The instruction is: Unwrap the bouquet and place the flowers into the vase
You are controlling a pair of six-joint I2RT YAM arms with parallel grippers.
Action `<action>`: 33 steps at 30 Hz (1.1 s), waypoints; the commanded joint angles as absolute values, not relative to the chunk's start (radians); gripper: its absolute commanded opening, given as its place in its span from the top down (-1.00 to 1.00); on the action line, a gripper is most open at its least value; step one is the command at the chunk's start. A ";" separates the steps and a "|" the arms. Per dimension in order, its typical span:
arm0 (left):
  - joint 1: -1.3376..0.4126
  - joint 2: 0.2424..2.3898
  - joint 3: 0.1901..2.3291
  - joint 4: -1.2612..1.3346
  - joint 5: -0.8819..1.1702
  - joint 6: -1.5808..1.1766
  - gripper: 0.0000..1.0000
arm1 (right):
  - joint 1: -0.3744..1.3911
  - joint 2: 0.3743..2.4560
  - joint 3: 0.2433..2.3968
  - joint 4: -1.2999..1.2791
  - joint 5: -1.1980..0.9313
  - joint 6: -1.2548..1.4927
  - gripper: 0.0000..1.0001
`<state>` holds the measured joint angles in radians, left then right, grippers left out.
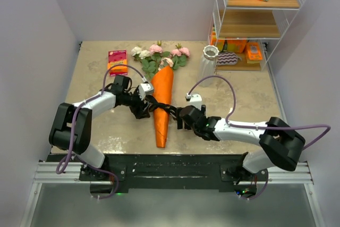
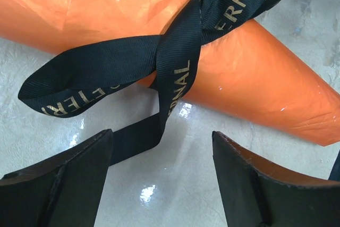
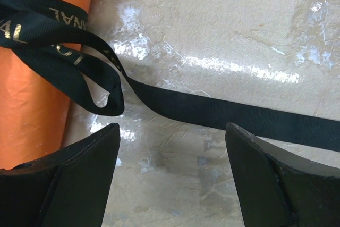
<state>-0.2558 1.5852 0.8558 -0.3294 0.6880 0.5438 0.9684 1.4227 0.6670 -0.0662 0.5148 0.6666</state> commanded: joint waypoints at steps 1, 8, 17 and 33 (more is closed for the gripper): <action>-0.261 1.597 0.868 -0.258 0.721 0.558 -0.65 | 0.969 1.460 0.673 -0.014 0.577 0.674 -0.65; -0.264 1.640 0.877 -0.262 0.738 0.578 -0.13 | 0.971 1.552 0.713 0.028 0.586 0.623 -0.63; -0.261 1.611 0.890 -0.249 0.697 0.549 1.00 | 0.971 1.555 0.701 0.081 0.587 0.603 -0.59; -0.183 1.595 1.029 -0.316 0.653 0.425 1.00 | 0.971 1.661 0.767 0.110 0.609 0.479 -0.49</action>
